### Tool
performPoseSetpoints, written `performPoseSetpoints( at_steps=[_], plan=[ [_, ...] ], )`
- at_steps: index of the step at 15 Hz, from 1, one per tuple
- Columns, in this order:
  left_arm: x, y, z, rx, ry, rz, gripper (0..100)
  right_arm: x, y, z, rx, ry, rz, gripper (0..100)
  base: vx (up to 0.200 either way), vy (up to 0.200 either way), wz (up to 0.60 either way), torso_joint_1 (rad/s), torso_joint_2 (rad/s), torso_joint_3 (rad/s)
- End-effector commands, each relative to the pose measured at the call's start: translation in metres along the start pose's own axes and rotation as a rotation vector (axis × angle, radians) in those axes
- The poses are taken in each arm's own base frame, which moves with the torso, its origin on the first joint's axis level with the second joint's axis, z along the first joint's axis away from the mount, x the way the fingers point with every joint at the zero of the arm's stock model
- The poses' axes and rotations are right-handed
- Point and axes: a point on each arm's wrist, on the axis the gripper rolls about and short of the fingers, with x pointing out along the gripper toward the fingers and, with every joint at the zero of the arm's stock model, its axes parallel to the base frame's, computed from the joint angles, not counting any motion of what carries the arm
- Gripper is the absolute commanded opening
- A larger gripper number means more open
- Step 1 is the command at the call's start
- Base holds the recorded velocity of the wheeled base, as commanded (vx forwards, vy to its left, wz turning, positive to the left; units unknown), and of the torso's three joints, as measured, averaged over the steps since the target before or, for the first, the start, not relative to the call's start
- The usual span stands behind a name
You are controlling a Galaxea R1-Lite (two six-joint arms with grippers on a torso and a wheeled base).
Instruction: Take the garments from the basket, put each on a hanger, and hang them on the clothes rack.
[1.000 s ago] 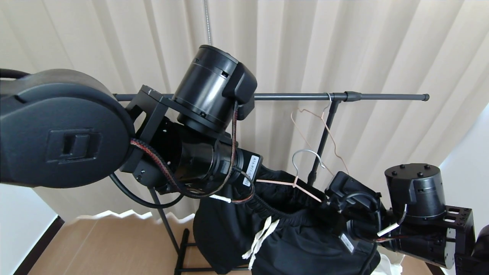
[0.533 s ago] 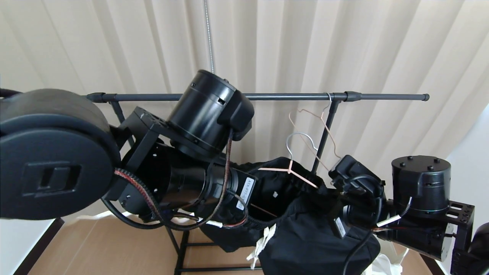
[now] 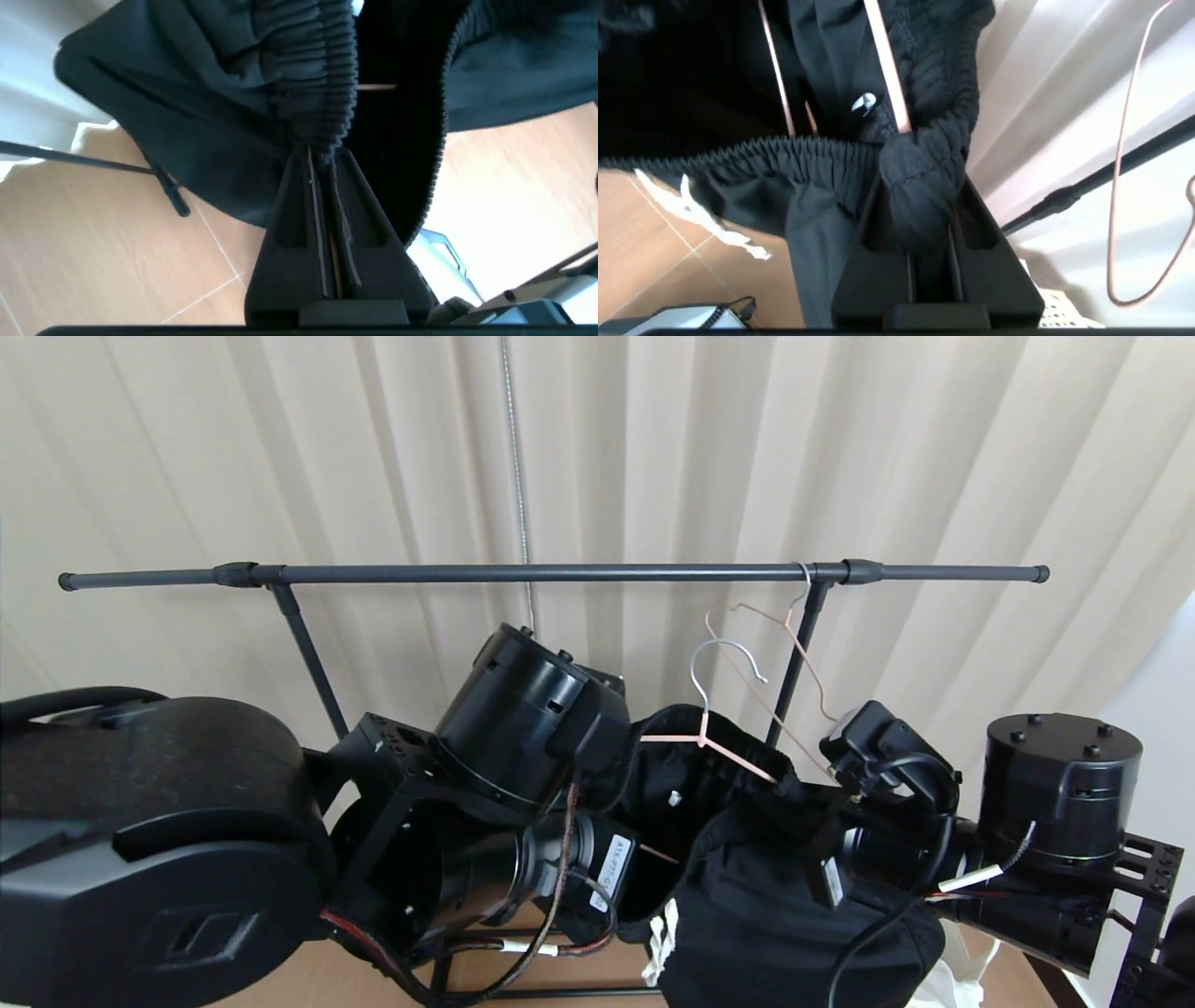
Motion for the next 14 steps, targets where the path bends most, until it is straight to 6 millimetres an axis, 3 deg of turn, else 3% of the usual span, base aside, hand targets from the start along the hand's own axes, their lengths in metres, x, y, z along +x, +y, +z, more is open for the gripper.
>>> performPoseSetpoints(
  at_steps=[1,5,14],
  plan=[
    [0.005,-0.004,-0.005,0.009,0.021,-0.002,0,-0.001,0.003,0.001,-0.003,-0.006,0.012,0,0.0,0.0,0.0,0.0,0.0,0.0],
    [0.021,-0.02,0.001,-0.084,-0.011,-0.024,0,-0.005,0.012,0.002,-0.014,-0.078,0.03,0,0.0,0.0,0.0,0.0,0.0,0.0],
    [0.028,-0.025,0.011,-0.14,-0.07,-0.032,0,-0.015,0.019,0.008,-0.023,-0.132,0.054,0,0.0,0.0,0.0,0.0,0.0,0.0]
  ],
)
